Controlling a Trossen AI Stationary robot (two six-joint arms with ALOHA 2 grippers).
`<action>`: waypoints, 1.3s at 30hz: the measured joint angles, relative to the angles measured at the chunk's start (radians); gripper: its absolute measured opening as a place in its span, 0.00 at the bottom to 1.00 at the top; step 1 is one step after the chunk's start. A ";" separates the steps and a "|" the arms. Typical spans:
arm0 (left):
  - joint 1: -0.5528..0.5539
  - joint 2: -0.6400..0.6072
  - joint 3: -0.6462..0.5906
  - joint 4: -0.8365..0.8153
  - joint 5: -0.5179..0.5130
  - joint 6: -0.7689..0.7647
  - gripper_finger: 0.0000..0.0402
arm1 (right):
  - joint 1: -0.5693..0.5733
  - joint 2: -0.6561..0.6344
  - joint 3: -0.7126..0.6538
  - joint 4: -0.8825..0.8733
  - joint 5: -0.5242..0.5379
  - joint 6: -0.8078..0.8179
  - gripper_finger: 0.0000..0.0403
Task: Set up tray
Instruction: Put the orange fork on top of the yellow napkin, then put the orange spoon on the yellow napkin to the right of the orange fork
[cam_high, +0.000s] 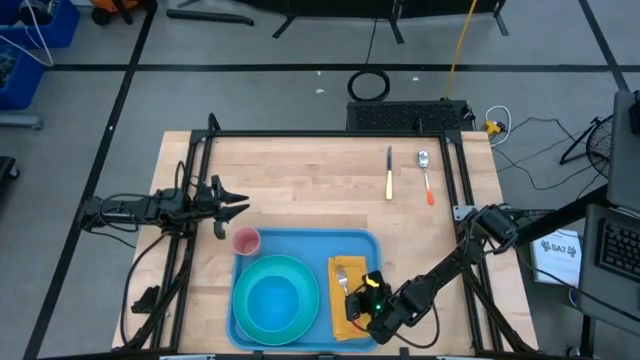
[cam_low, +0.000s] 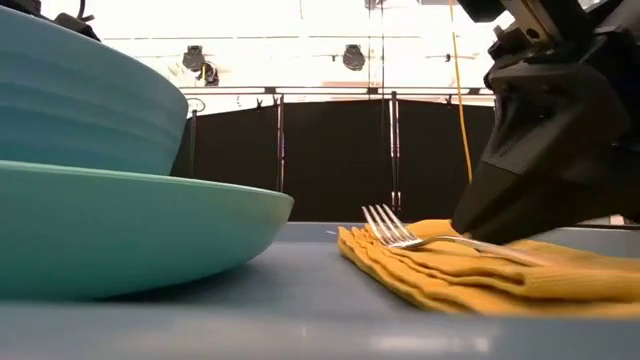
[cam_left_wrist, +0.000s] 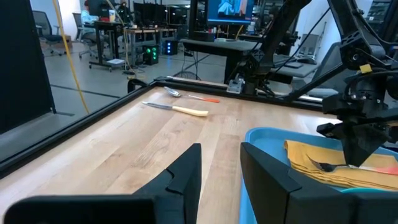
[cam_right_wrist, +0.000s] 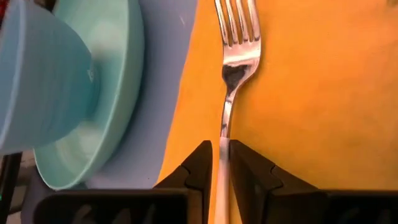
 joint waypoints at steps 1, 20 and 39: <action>0.000 0.000 0.000 0.000 0.000 0.000 0.29 | 0.000 0.000 0.000 0.000 0.022 0.000 0.12; 0.000 0.000 0.000 0.000 0.000 0.000 0.29 | -0.060 -0.094 -0.001 0.048 0.110 -0.890 0.03; 0.000 0.000 0.000 0.000 0.000 0.000 0.29 | -0.722 -0.748 -0.001 -1.097 0.029 -1.064 0.01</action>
